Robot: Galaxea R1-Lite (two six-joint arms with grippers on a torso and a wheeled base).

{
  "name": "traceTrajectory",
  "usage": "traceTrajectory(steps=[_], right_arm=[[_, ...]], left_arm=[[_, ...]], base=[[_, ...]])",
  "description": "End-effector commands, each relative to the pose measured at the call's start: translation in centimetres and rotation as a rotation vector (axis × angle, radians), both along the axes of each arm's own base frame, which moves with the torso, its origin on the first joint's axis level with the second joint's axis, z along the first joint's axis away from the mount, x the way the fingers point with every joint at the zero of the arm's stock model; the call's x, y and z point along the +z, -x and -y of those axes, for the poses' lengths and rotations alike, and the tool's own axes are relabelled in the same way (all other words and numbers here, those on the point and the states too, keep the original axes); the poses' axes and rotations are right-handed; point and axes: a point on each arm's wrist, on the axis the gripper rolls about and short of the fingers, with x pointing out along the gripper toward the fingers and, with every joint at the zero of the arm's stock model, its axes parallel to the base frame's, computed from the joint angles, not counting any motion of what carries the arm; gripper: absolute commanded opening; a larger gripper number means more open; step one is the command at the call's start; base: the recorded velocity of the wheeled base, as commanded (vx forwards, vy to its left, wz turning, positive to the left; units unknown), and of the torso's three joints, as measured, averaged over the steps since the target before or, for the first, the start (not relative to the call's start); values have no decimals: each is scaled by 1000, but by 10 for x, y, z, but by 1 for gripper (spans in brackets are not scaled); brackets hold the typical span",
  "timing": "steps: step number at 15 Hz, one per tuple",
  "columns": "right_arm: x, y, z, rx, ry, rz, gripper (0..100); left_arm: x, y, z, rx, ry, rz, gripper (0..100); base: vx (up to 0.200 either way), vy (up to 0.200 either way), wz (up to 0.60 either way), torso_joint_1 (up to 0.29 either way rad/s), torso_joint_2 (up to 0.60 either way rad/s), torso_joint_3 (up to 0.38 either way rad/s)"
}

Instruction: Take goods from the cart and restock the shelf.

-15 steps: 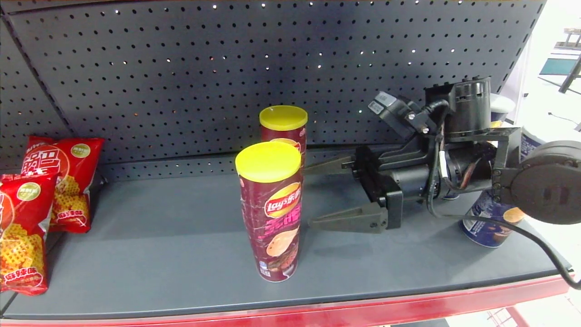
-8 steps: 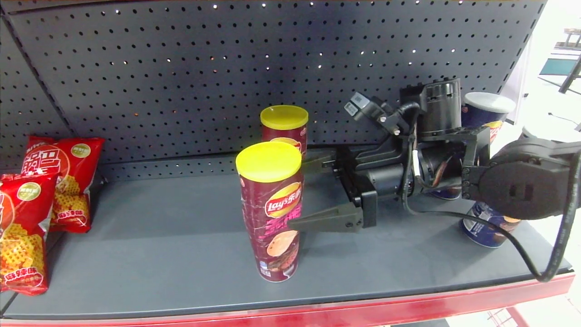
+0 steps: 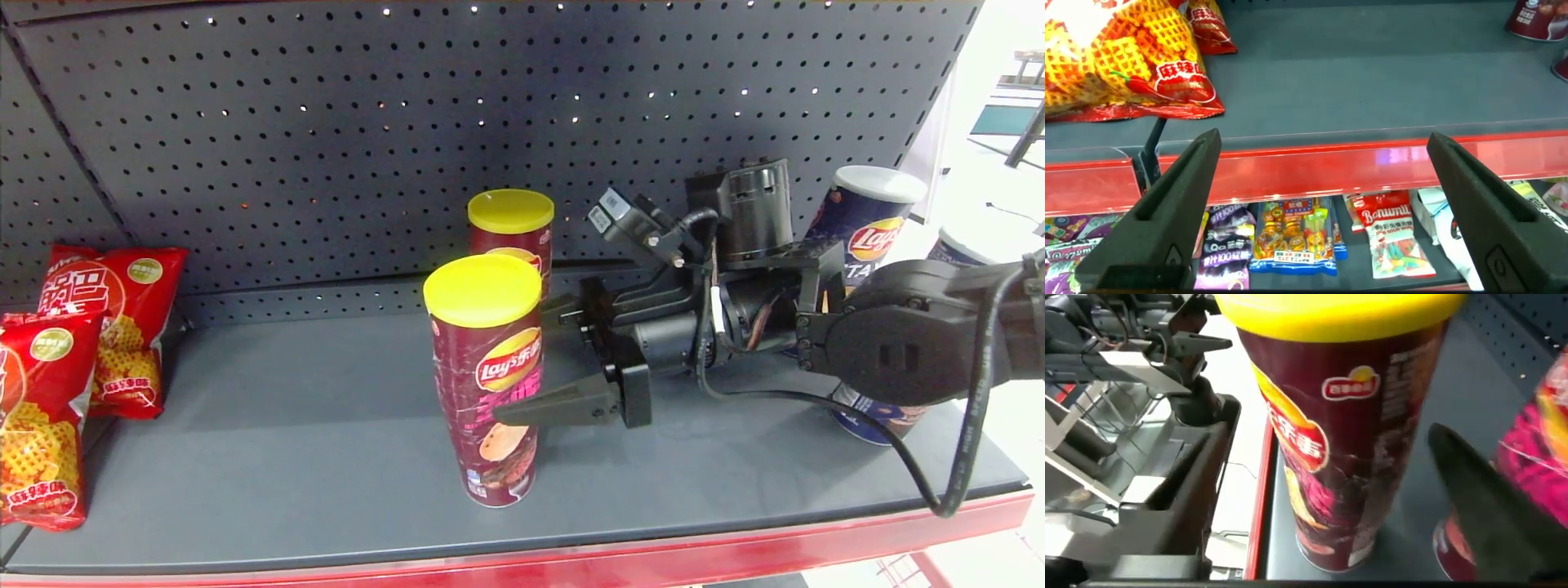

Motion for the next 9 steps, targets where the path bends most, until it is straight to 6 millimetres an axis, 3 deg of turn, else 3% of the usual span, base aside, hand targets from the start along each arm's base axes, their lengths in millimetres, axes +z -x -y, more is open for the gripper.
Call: traceTrajectory(steps=[1, 6, 9], right_arm=[[-1, 0, -3, 9, -1, -2, 0], [9, 8, 3, 8, -15, 18, 0], [10, 15, 20, -18, -8, 13, 0]], left_arm=[[0, 0, 0, 0, 0, -1, 100], [0, 0, 0, 0, 0, 1, 100], [0, 0, 0, 0, 0, -1, 100]], base=[[0, 0, 0, 0, 0, 0], [0, 0, 0, 0, 0, 0], [0, 0, 0, 0, 0, 0]])
